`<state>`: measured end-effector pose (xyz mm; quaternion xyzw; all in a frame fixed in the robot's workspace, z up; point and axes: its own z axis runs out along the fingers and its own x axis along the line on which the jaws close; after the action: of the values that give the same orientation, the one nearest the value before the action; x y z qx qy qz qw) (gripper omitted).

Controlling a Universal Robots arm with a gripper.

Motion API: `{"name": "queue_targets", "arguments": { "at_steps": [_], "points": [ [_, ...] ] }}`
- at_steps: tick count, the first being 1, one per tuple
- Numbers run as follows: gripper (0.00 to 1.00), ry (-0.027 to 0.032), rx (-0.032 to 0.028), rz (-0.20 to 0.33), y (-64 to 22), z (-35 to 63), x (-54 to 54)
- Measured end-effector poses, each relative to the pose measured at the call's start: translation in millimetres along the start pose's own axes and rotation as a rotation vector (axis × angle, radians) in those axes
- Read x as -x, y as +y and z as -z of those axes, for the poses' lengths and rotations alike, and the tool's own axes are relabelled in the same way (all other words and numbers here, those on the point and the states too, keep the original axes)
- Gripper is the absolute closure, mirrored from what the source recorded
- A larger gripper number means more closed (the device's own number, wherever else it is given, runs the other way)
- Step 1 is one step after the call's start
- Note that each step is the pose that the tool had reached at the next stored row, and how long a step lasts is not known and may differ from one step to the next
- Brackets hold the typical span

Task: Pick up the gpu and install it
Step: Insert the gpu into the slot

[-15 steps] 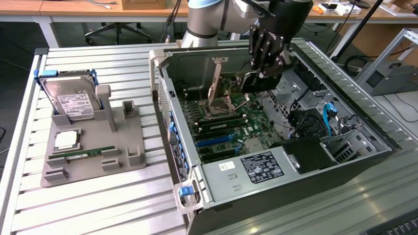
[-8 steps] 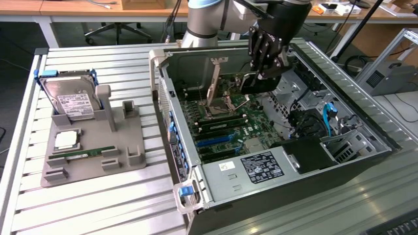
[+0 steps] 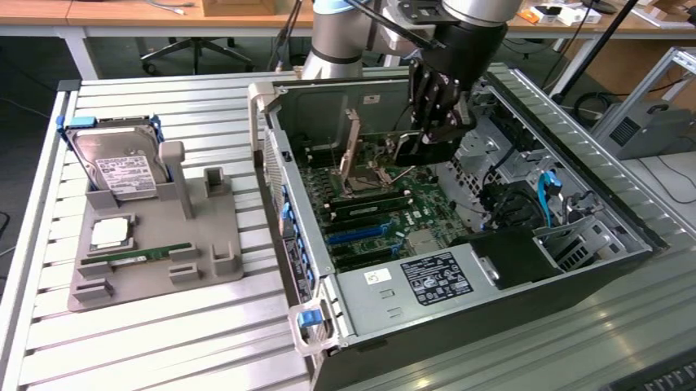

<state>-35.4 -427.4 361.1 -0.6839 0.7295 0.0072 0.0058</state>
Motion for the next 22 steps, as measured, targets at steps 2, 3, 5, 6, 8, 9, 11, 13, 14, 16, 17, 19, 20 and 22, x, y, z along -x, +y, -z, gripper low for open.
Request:
{"name": "queue_targets", "arguments": {
  "at_steps": [2,3,5,6,8,9,11,13,14,16,17,19,20,22],
  "points": [
    [0.73,0.0001,-0.0001,-0.006,0.8,-3.5,-0.3],
    [0.73,0.0000,-0.0001,-0.008,1.1,-4.9,-0.5],
    [0.73,0.0001,-0.0003,-0.015,1.8,-8.1,-0.7],
    [0.73,0.0003,-0.0002,-0.015,1.9,-8.1,-0.7],
    [0.73,0.0001,-0.0002,-0.015,1.9,-8.2,-0.8],
    [0.73,-0.0001,-0.0003,-0.015,1.9,-8.3,-0.8],
    [0.73,-0.0001,-0.0003,-0.015,1.8,-8.2,-3.9],
    [0.73,-0.0001,-0.0003,-0.015,1.4,-8.1,-8.3],
    [0.73,-0.0001,-0.0003,-0.015,1.3,-8.1,-10.4],
    [0.73,-0.0005,-0.0004,-0.015,1.1,-8.1,-13.9],
    [0.73,-0.0008,-0.0003,-0.015,1.0,-8.1,-15.4],
    [0.73,-0.0012,-0.0003,-0.015,0.9,-8.2,-17.6],
    [0.73,-0.0012,-0.0003,-0.015,0.9,-8.3,-18.4],
    [0.73,-0.0012,-0.0004,-0.015,0.7,-8.4,-20.3]
  ]
}}
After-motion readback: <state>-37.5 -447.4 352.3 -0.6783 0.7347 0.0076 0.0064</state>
